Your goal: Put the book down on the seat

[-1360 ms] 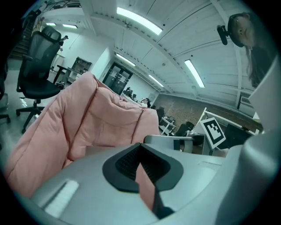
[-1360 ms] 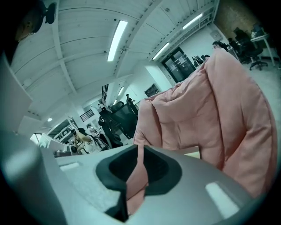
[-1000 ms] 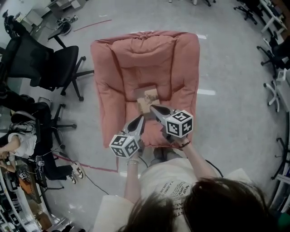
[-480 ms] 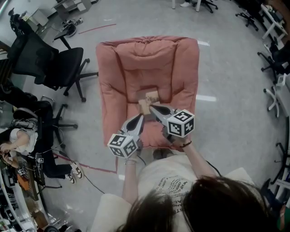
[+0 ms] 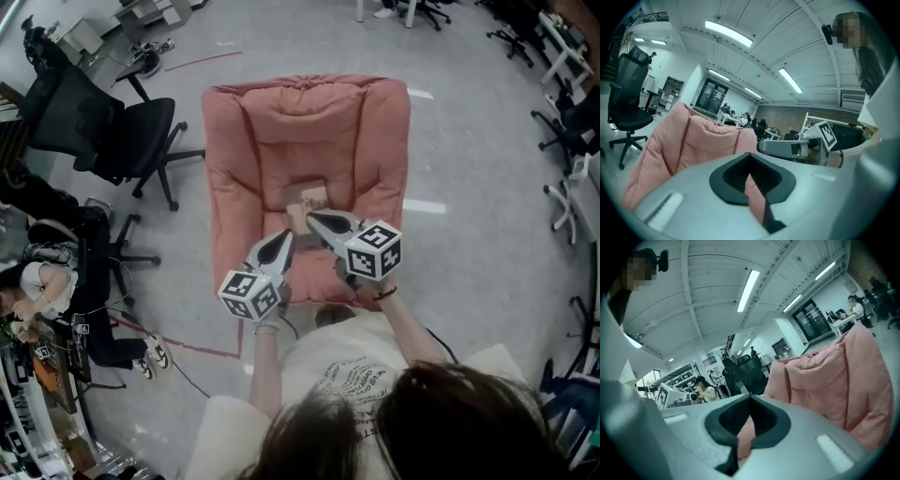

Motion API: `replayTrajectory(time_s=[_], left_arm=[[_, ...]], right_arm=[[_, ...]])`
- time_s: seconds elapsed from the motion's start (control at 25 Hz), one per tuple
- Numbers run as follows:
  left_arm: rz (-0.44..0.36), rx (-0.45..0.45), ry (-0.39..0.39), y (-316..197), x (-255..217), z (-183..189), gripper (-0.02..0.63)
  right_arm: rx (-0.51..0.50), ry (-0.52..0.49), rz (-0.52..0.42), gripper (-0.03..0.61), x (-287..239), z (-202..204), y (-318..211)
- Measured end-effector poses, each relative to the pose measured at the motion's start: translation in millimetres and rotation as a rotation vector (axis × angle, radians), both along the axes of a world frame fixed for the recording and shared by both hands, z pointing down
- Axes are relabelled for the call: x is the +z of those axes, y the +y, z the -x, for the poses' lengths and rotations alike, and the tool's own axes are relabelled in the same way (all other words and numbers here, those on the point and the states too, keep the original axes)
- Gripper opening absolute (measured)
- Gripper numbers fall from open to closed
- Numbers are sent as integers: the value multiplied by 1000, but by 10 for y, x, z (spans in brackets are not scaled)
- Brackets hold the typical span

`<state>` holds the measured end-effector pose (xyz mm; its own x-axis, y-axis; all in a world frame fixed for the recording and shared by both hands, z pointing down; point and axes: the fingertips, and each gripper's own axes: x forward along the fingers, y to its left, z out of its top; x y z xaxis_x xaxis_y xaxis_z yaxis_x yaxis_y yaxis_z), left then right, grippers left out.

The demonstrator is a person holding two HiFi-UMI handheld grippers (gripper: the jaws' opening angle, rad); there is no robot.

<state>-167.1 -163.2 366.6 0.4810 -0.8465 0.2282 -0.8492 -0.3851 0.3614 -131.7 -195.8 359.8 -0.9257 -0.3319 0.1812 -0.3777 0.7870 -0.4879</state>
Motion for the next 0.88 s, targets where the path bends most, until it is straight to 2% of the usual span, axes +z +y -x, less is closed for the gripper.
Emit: replayTrajectory(time_s=[0.88], left_arm=[[7,23,-25,228,56,-79,-9]], right_arm=[[2,-30,-14,3,-24,-101,201]])
